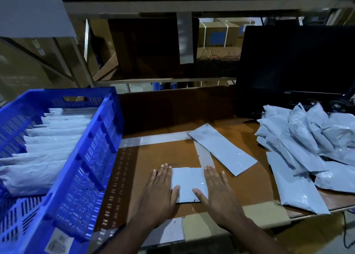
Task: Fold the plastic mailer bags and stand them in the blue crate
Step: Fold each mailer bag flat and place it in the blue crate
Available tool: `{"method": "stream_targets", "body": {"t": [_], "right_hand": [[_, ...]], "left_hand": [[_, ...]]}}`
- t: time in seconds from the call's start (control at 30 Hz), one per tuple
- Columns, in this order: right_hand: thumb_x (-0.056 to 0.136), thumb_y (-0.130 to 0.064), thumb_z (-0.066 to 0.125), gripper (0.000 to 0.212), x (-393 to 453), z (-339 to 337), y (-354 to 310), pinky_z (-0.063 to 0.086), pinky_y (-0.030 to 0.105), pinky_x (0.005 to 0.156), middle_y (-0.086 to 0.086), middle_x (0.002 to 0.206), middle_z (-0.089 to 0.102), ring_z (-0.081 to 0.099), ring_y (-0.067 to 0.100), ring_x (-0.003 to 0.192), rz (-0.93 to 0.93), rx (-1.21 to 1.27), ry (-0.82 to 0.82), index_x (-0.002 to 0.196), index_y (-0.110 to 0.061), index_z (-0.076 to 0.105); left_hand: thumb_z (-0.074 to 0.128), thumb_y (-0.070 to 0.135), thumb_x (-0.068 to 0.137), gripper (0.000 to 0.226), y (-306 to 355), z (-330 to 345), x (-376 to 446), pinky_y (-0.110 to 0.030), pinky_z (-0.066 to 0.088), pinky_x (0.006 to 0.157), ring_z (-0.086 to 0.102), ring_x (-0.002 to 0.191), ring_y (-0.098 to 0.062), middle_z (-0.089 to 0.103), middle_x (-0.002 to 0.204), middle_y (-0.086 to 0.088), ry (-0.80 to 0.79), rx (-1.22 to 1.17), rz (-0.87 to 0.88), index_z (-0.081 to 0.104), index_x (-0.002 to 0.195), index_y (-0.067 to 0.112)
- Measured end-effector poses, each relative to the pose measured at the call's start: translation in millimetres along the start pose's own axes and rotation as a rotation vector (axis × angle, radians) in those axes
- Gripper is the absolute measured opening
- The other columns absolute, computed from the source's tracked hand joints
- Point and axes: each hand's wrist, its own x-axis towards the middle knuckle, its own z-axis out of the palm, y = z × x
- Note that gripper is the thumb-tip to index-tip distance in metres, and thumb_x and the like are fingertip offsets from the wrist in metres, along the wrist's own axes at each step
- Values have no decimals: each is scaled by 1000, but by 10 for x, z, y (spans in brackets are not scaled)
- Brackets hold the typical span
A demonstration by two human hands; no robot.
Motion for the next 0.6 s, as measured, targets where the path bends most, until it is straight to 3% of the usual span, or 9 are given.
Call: {"method": "stream_targets", "body": {"t": [0.17, 0.27, 0.33, 0.43, 0.6], "right_hand": [[84, -85, -3, 95, 2, -3, 11, -18, 33, 119, -14, 162, -22, -20, 6, 150, 9, 36, 5, 160, -27, -9], [85, -86, 20, 93, -81, -66, 21, -4, 36, 122, -20, 159, -25, -19, 4, 148, 36, 183, 17, 158, -35, -6], [87, -79, 38, 89, -194, -84, 54, 12, 38, 123, -24, 158, -21, -15, 1, 147, -8, 238, 0, 156, -41, -3], [92, -62, 54, 78, -304, -47, 112, 15, 36, 125, -30, 158, -4, -3, 0, 150, -130, 247, -44, 154, -44, 12], [98, -47, 57, 49, -288, -106, 96, 33, 28, 117, -35, 147, 30, 32, -1, 141, -147, 334, 105, 144, -43, 42]], "left_hand": [[-31, 75, 75, 107, -2, -29, 1, -34, -9, 126, -10, 154, -4, -7, 168, 9, -22, -41, -19, 2, 163, 23], [-20, 75, 84, 95, -27, -98, -110, -32, -13, 125, -18, 150, 4, -13, 165, 17, 18, -128, -36, 1, 163, 27], [2, 69, 96, 78, -65, -128, -227, -32, -8, 126, -18, 149, 7, -9, 166, 19, 28, -185, -27, 4, 163, 29], [31, 64, 100, 70, -113, -97, -392, -32, 8, 126, 1, 152, 6, 11, 165, 21, 91, -241, 63, 23, 160, 29], [57, 56, 90, 60, -141, -127, -450, -32, 28, 121, 34, 142, 3, 42, 151, 23, 157, -269, 136, 48, 145, 34]]}}
